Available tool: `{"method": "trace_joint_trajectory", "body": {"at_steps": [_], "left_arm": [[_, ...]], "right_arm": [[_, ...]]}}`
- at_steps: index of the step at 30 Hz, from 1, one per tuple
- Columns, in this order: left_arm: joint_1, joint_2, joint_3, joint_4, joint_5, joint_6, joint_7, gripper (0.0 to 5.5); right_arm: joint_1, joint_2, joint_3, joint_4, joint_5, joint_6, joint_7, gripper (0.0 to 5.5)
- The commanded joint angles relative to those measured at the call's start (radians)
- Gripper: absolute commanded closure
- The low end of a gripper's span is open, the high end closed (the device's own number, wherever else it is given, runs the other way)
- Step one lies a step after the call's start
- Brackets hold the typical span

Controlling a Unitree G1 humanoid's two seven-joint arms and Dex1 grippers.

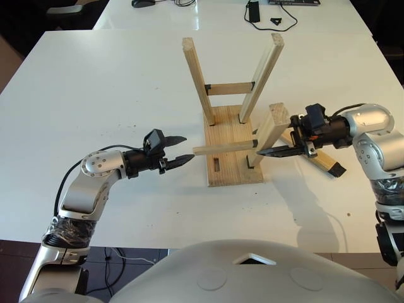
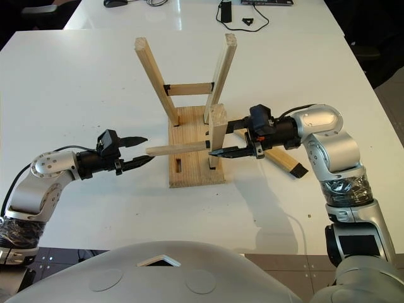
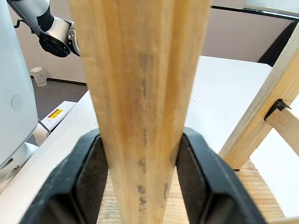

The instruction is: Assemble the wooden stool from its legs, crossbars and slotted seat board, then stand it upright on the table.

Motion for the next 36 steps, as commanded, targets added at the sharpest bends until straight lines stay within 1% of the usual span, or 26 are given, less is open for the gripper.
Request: {"method": "trace_joint_trajectory", "body": {"at_steps": [1,5,13,18,24,28,31,36], "left_arm": [[-0.002,0.008,0.003,0.002,0.013,-0.002,-0.006,2.52],[0.007,0.002,0.002,-0.003,0.020,-0.002,0.001,2.52],[0.010,-0.005,-0.009,-0.010,0.028,0.001,0.005,2.52],[0.020,-0.014,-0.019,-0.010,0.039,-0.004,0.013,2.52],[0.029,-0.020,-0.026,-0.009,0.049,-0.008,0.019,2.52],[0.032,-0.024,-0.033,-0.006,0.060,-0.011,0.018,2.52],[0.031,-0.034,-0.044,-0.006,0.073,-0.011,0.021,2.52],[0.030,-0.047,-0.048,-0.006,0.081,-0.010,0.030,2.52]], "right_arm": [[0.065,-0.065,0.028,0.099,-0.104,-0.005,0.016,3.50],[0.061,-0.064,0.052,0.164,-0.118,-0.022,0.032,3.50],[-0.001,-0.046,0.126,0.154,-0.144,-0.018,0.029,3.50],[-0.047,-0.036,0.198,0.193,-0.227,-0.042,0.010,3.50],[0.012,-0.059,0.312,0.209,-0.349,-0.138,-0.008,3.50],[0.016,-0.060,0.341,0.212,-0.363,-0.153,-0.021,3.50],[-0.024,-0.037,0.356,0.236,-0.352,-0.122,-0.027,3.50],[-0.131,0.028,0.419,0.354,-0.367,-0.093,-0.010,3.50]]}}
